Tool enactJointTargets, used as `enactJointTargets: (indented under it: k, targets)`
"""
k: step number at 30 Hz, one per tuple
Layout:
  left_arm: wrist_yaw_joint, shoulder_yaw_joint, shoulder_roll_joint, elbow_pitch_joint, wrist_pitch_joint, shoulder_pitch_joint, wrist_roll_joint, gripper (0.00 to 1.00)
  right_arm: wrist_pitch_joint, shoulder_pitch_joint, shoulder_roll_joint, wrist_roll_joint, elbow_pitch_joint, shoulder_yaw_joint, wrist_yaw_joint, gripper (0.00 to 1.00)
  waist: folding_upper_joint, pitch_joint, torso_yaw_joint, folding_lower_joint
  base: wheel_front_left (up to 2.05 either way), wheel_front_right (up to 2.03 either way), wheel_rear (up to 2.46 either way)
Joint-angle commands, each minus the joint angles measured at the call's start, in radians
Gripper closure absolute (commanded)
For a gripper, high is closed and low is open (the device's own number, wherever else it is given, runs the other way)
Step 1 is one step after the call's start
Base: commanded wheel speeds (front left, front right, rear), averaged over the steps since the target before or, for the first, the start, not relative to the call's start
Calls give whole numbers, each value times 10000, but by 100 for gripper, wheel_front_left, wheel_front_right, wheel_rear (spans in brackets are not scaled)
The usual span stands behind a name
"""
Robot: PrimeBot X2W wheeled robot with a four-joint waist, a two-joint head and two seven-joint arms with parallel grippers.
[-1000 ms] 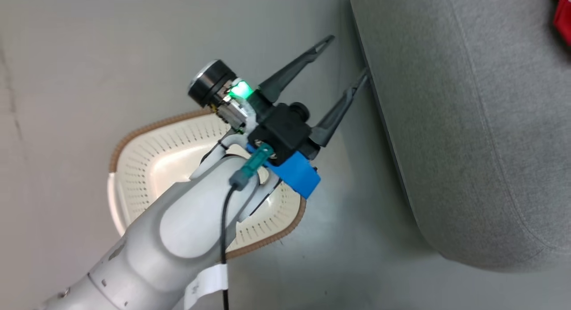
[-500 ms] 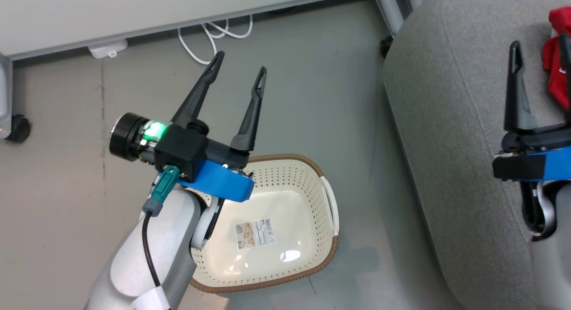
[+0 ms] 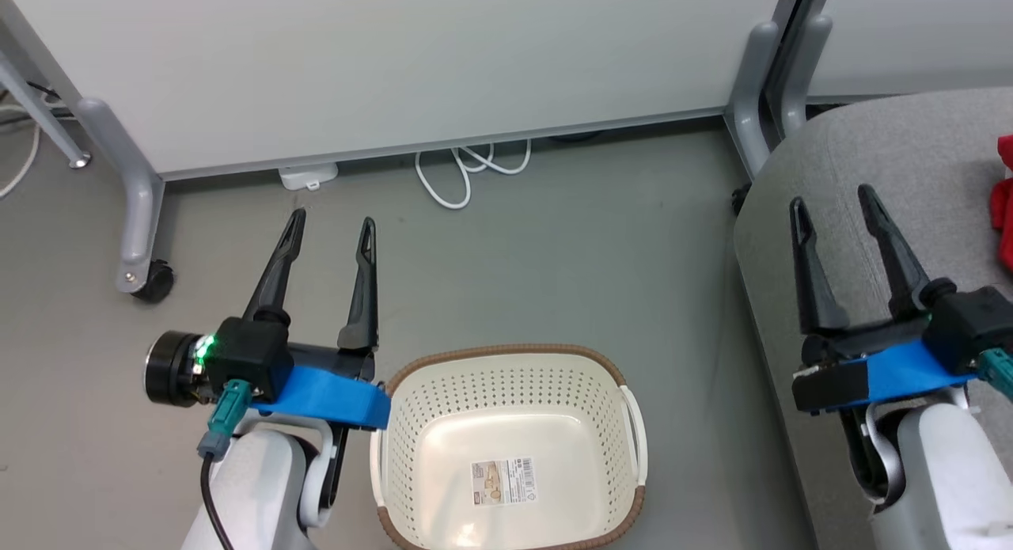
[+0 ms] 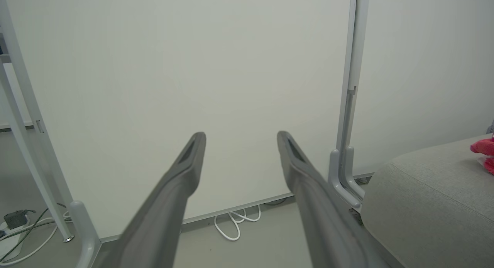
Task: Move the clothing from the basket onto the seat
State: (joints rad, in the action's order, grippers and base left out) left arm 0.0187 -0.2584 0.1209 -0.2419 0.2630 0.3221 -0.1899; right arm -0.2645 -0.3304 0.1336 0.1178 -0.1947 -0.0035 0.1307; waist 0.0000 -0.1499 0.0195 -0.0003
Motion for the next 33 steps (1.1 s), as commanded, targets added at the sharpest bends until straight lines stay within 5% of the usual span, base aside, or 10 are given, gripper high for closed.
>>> enactJointTargets:
  k: [1,18,33]
  targets:
    - [70,174,-86,-21,27,-264,121,0,3,259,-33,-1,-37,5,1,0,0,292,182,3,0,0,0]
    - [614,1665,-630,143,26,-2039,693,0,3,1995,-579,149,-254,-386,1,0,0,1103,269,3,0,0,0]
    - [760,1970,-708,265,26,-2575,790,0,3,2573,-804,237,-398,-677,1,0,0,1288,342,3,0,0,0]
